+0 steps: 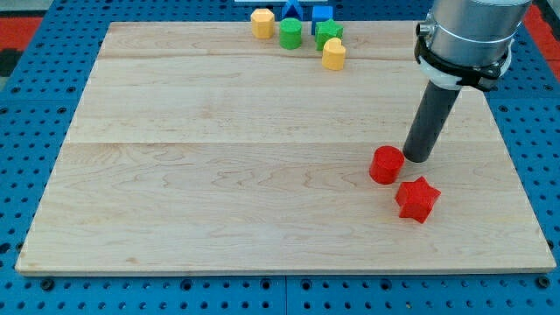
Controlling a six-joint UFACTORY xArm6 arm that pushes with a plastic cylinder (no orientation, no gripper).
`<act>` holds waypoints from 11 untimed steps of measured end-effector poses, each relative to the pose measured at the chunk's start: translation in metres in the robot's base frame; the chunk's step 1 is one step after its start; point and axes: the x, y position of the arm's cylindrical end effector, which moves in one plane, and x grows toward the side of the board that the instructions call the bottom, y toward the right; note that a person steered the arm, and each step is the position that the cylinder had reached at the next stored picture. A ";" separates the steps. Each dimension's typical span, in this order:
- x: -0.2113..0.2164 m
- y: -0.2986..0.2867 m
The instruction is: Point your arm vertically above the red star
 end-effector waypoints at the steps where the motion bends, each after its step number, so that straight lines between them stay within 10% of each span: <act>1: -0.006 0.000; 4: -0.096 -0.011; 11: -0.126 -0.055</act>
